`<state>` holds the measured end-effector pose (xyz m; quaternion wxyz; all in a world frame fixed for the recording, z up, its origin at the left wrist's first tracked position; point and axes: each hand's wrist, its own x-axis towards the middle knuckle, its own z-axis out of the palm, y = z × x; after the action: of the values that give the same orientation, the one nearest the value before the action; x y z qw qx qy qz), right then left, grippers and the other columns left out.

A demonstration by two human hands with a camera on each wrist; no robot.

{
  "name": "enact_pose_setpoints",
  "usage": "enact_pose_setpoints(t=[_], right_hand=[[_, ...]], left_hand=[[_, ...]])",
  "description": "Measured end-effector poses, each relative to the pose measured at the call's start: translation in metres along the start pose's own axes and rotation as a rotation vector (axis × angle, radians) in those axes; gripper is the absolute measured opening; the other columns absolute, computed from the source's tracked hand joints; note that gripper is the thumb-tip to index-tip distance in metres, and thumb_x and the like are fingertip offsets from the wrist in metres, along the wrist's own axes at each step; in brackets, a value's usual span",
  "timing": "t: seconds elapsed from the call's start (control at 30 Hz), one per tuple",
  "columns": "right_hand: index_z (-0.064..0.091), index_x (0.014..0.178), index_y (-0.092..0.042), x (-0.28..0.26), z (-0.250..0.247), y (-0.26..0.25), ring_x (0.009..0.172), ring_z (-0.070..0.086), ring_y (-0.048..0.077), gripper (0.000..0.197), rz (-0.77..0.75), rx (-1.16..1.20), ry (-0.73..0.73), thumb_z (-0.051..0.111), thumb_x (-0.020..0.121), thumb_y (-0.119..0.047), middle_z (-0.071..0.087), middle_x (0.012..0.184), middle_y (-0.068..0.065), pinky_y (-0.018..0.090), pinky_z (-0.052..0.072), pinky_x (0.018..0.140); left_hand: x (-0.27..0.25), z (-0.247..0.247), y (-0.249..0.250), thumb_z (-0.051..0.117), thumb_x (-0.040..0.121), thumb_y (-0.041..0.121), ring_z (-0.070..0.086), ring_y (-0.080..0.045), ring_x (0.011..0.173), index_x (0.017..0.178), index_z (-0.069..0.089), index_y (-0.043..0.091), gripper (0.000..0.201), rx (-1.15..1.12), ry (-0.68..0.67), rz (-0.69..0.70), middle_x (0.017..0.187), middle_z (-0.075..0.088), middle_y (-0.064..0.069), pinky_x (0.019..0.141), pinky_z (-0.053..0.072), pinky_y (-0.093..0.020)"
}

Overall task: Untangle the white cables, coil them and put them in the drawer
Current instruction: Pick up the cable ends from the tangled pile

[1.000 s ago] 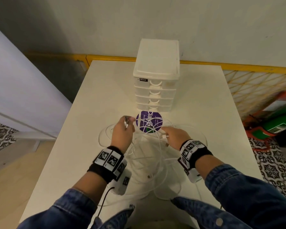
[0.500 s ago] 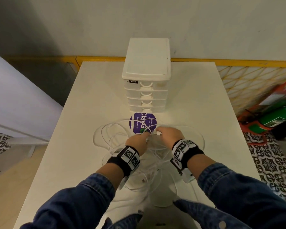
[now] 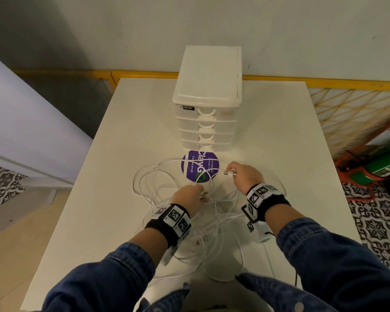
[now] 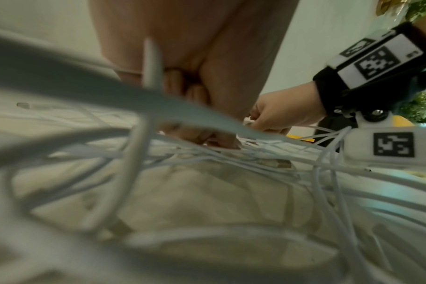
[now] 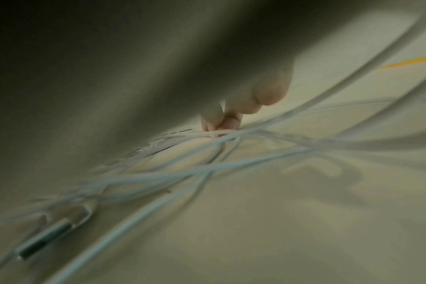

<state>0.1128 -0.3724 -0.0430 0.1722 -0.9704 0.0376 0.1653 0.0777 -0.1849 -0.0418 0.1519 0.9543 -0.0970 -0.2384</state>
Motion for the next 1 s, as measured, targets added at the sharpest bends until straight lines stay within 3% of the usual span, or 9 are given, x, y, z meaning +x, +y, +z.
enact_pose_setpoints(t=[0.1, 0.23, 0.4, 0.47, 0.63, 0.7, 0.8, 0.9, 1.0], right_hand=[[0.050, 0.120, -0.027, 0.001, -0.003, -0.002, 0.080, 0.055, 0.025, 0.034, 0.001, -0.043, -0.014, 0.041, 0.093, -0.009, 0.065, 0.101, 0.008, 0.027, 0.036, 0.064], [0.050, 0.118, -0.023, -0.001, -0.003, 0.000, 0.079, 0.056, 0.025, 0.027, 0.024, -0.041, -0.005, 0.042, 0.093, -0.013, 0.065, 0.099, 0.008, 0.030, 0.041, 0.065], [0.058, 0.113, -0.010, -0.004, -0.011, -0.003, 0.095, 0.060, 0.029, 0.023, 0.104, -0.120, -0.050, 0.048, 0.093, -0.018, 0.054, 0.115, 0.012, 0.034, 0.046, 0.078], [0.054, 0.113, -0.008, -0.007, -0.018, -0.002, 0.095, 0.059, 0.030, 0.023, 0.145, -0.034, 0.019, 0.045, 0.094, -0.018, 0.051, 0.116, 0.013, 0.036, 0.046, 0.077], [0.047, 0.110, -0.007, -0.027, -0.048, 0.000, 0.080, 0.059, 0.033, 0.018, 0.113, 0.232, 0.319, 0.044, 0.093, -0.012, 0.065, 0.094, 0.014, 0.033, 0.039, 0.063], [0.050, 0.112, -0.008, -0.036, -0.059, -0.004, 0.085, 0.060, 0.034, 0.021, 0.094, 0.326, 0.418, 0.047, 0.092, -0.010, 0.065, 0.095, 0.014, 0.033, 0.040, 0.064], [0.059, 0.114, -0.012, -0.047, -0.069, -0.010, 0.093, 0.061, 0.031, 0.024, 0.006, 0.336, 0.427, 0.053, 0.091, -0.014, 0.067, 0.101, 0.012, 0.031, 0.043, 0.073], [0.067, 0.106, -0.015, -0.059, -0.078, -0.019, 0.089, 0.062, 0.025, 0.024, -0.088, 0.351, 0.541, 0.056, 0.087, -0.008, 0.070, 0.098, 0.007, 0.024, 0.039, 0.072], [0.069, 0.099, -0.021, -0.076, -0.080, -0.033, 0.089, 0.064, 0.014, 0.032, -0.209, 0.577, 0.573, 0.059, 0.078, 0.001, 0.071, 0.097, -0.006, 0.026, 0.049, 0.079]], left_hand=[[-0.001, 0.001, 0.000, 0.049, 0.096, 0.040, 0.056, -0.028, 0.111, 0.123, 0.052, 0.015, 0.037, 0.012, -0.018, -0.014, 0.122, 0.060, -0.009, 0.089, 0.044, -0.035], [-0.002, 0.003, -0.002, 0.048, 0.096, 0.042, 0.055, -0.028, 0.112, 0.125, 0.051, 0.016, 0.039, 0.016, -0.030, -0.030, 0.123, 0.060, -0.008, 0.089, 0.044, -0.036], [-0.002, 0.004, -0.004, 0.048, 0.096, 0.043, 0.056, -0.028, 0.111, 0.124, 0.052, 0.016, 0.039, 0.016, -0.039, -0.049, 0.122, 0.060, -0.008, 0.090, 0.046, -0.038], [-0.001, 0.004, -0.005, 0.049, 0.096, 0.044, 0.056, -0.028, 0.110, 0.123, 0.052, 0.015, 0.040, 0.003, -0.036, -0.055, 0.121, 0.060, -0.008, 0.089, 0.045, -0.037], [-0.001, 0.007, -0.007, 0.048, 0.096, 0.043, 0.056, -0.029, 0.111, 0.119, 0.054, 0.013, 0.039, -0.006, -0.039, -0.068, 0.120, 0.061, -0.009, 0.089, 0.045, -0.037], [0.000, 0.007, -0.008, 0.049, 0.095, 0.042, 0.056, -0.030, 0.111, 0.118, 0.054, 0.012, 0.038, -0.004, -0.046, -0.055, 0.120, 0.061, -0.010, 0.089, 0.045, -0.036], [-0.001, 0.003, -0.009, 0.048, 0.096, 0.040, 0.054, -0.030, 0.115, 0.121, 0.053, 0.012, 0.038, -0.016, -0.061, -0.032, 0.124, 0.058, -0.011, 0.092, 0.043, -0.036], [-0.004, -0.007, -0.008, 0.049, 0.096, 0.036, 0.054, -0.030, 0.115, 0.120, 0.054, 0.008, 0.037, -0.082, -0.042, -0.026, 0.125, 0.059, -0.012, 0.090, 0.041, -0.033], [-0.006, -0.027, -0.001, 0.052, 0.096, 0.034, 0.060, -0.030, 0.096, 0.098, 0.062, 0.009, 0.027, -0.411, 0.135, -0.025, 0.101, 0.066, -0.012, 0.075, 0.038, -0.028]])
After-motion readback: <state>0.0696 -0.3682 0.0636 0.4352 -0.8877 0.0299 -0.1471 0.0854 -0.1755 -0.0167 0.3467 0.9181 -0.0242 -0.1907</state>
